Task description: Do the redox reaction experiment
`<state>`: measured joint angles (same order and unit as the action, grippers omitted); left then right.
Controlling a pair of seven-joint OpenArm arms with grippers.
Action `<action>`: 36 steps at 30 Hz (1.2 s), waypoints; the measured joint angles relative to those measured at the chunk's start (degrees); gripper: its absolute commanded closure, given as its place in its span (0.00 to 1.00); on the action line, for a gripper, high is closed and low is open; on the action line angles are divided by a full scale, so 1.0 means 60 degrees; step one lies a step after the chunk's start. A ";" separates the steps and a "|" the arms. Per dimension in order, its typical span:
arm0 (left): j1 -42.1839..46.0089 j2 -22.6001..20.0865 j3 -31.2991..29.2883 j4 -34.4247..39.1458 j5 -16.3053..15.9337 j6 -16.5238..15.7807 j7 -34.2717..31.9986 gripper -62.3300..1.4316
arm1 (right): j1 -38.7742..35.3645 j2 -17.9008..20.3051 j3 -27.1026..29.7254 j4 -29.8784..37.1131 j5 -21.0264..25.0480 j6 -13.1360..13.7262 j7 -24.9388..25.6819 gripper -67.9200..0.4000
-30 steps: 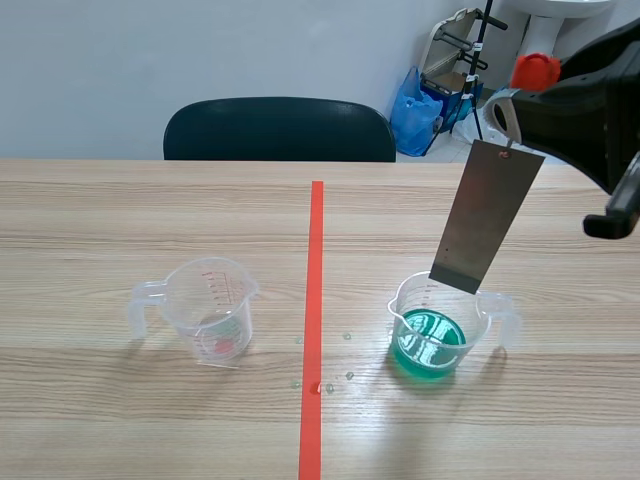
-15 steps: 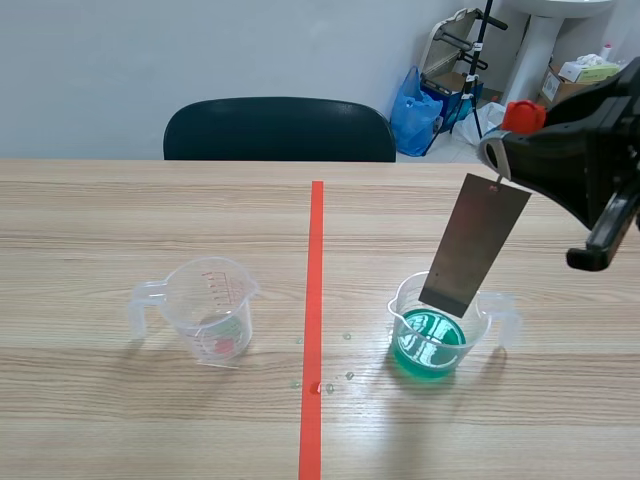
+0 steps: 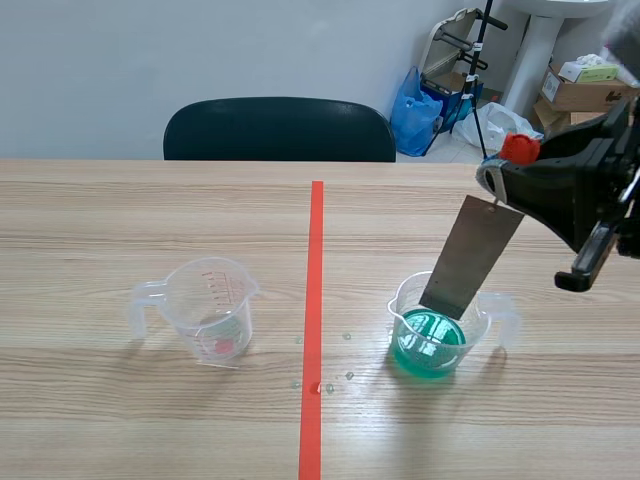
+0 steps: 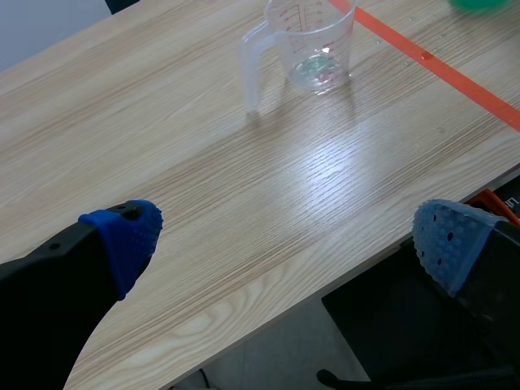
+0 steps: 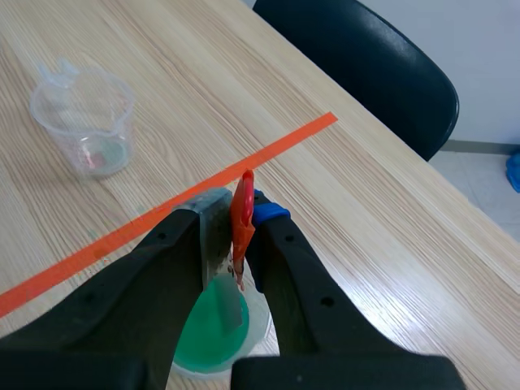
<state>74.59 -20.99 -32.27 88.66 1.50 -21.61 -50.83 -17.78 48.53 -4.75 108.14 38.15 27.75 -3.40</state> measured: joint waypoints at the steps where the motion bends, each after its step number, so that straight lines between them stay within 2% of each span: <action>1: 0.0000 0.0000 0.0000 0.0000 0.0000 0.0000 0.0000 0.00 | 0.0004 -0.0106 -0.0018 -0.0084 -0.0051 0.0055 0.0109 0.98; 4: 0.0000 0.0000 0.0000 0.0000 0.0004 0.0000 0.0000 0.00 | 0.0080 -0.0477 -0.0102 -0.0368 -0.0306 0.0382 0.0284 0.98; 10: 0.0000 0.0000 0.0000 0.0000 0.0004 0.0000 0.0000 0.00 | 0.0266 -0.0947 -0.0415 -0.0776 -0.0739 0.0393 0.0342 0.98; 16: 0.0000 0.0000 0.0000 0.0000 0.0004 0.0000 0.0000 0.00 | 0.0678 -0.1574 -0.0743 -0.1158 -0.1621 0.0637 0.0342 0.98; 19: 0.0000 0.0000 0.0000 0.0000 0.0000 0.0000 0.0000 0.00 | 0.0845 -0.1778 -0.1056 -0.1475 -0.1763 0.0678 0.0342 0.98; 25: 0.0000 0.0000 0.0000 0.0000 0.0000 0.0000 0.0000 0.00 | 0.0976 -0.1931 -0.1428 -0.1993 -0.1949 0.0674 0.0597 0.98; 36: -0.0004 0.0000 0.0000 0.0000 0.0004 0.0000 0.0004 0.00 | 0.1027 -0.1985 -0.1486 -0.2000 -0.2120 0.0674 0.0663 0.99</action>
<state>74.56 -20.99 -32.27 88.66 1.52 -21.61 -50.81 -11.62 36.62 -13.67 96.14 25.43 31.79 0.58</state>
